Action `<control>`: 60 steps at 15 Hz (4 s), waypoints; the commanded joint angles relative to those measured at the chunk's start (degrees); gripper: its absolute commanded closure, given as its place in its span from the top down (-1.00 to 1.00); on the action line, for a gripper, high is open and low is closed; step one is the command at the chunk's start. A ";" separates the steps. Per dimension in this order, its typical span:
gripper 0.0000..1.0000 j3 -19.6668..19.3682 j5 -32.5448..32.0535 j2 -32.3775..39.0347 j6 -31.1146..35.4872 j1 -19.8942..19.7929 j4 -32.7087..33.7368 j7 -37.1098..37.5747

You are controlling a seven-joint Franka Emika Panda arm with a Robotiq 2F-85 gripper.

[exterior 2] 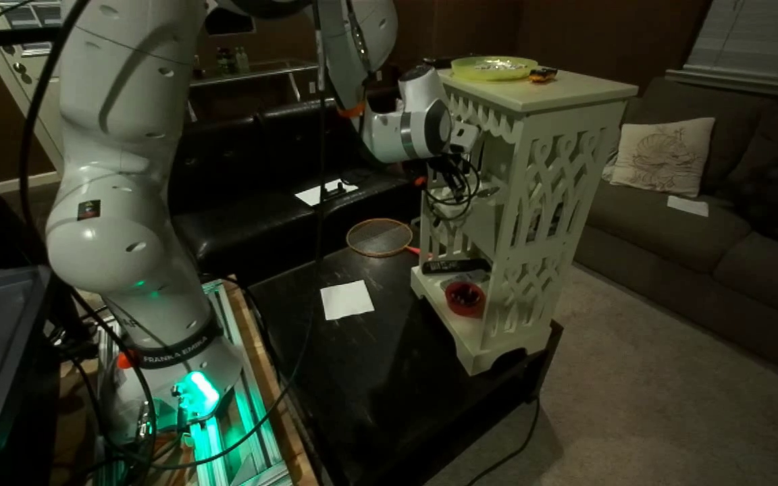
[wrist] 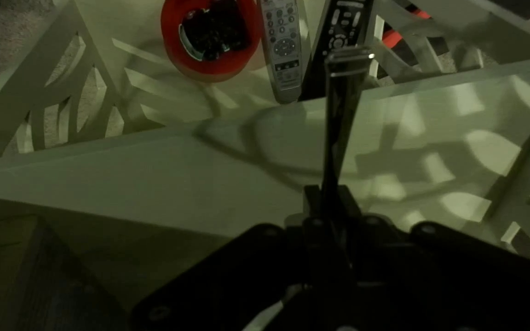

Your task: Move the spoon to the middle shelf

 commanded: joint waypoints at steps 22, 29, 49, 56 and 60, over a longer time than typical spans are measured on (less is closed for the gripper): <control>0.93 -34.44 -0.01 10.22 28.48 24.34 5.00 5.27; 1.00 -49.94 9.57 13.69 56.19 36.60 -6.45 -3.09; 1.00 -25.26 13.62 -35.94 32.06 9.56 -39.68 -51.06; 1.00 -10.50 13.07 -50.36 0.08 -3.71 -39.07 -59.30; 1.00 -9.40 16.99 -48.23 0.63 -3.73 -37.39 -60.76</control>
